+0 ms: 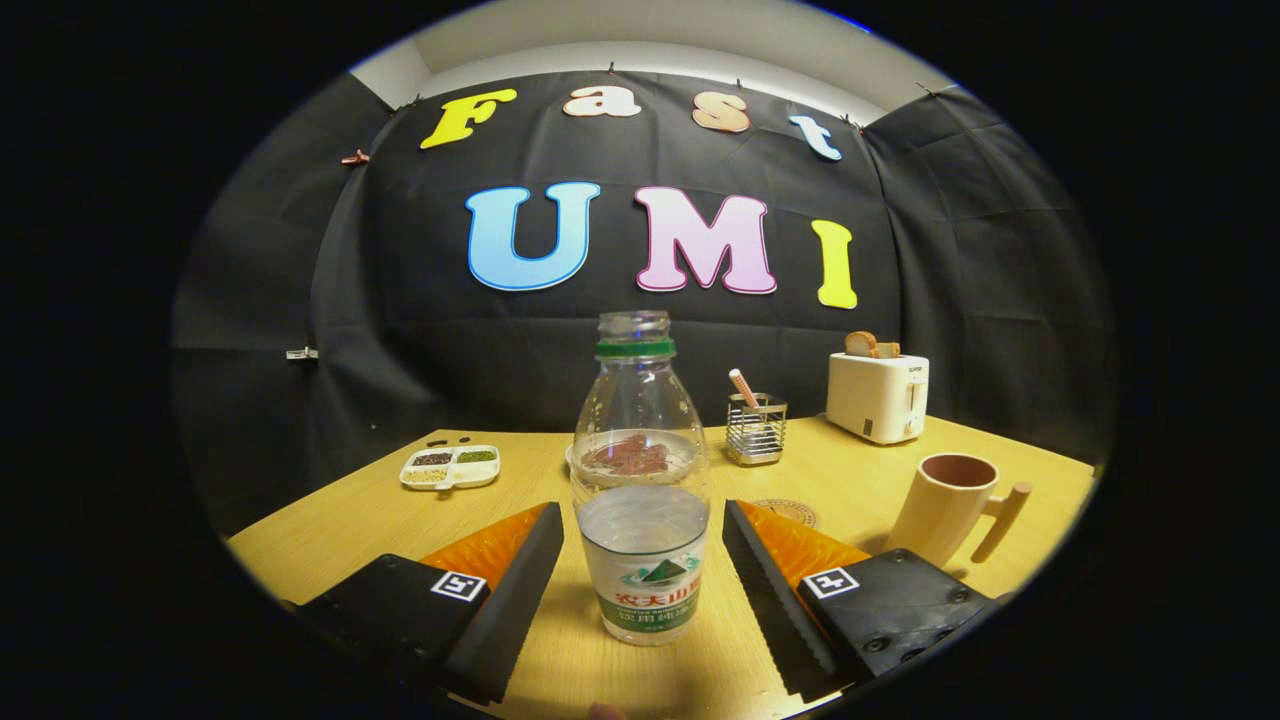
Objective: Take the bottle from table, then pour the juice into the cup, finally place the bottle on the coaster
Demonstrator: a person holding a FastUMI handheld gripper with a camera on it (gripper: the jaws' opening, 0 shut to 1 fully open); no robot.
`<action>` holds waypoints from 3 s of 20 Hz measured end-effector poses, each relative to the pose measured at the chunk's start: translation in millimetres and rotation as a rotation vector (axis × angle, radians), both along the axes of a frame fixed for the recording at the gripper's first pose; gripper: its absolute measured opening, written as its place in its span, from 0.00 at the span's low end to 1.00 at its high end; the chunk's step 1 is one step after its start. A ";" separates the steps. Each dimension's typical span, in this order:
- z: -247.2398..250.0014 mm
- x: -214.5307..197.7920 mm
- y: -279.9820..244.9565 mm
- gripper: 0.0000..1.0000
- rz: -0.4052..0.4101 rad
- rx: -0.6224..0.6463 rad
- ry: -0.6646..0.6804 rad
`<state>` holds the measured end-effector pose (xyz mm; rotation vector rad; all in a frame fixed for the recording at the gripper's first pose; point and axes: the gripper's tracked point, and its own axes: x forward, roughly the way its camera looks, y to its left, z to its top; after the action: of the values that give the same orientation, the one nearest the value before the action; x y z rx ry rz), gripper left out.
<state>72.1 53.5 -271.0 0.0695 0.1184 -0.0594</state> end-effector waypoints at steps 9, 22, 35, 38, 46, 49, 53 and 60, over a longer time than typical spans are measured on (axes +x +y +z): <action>1.9 11.0 2.0 0.74 0.006 0.006 0.006; 51.3 3.9 -21.1 0.73 -0.073 0.365 -0.011; 43.7 13.9 -73.9 0.73 -0.228 0.884 0.012; 39.9 14.9 -84.8 0.73 -0.276 0.996 -0.002; 37.1 17.3 -102.8 0.73 -0.331 1.244 -0.021; 31.2 15.5 -109.2 0.73 -0.361 1.319 -0.028; 21.1 12.6 -114.0 0.73 -0.379 1.395 -0.005; 21.7 15.8 -112.9 0.73 -0.364 1.505 0.019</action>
<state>87.9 -59.4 -249.3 1.5957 0.1465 -0.3256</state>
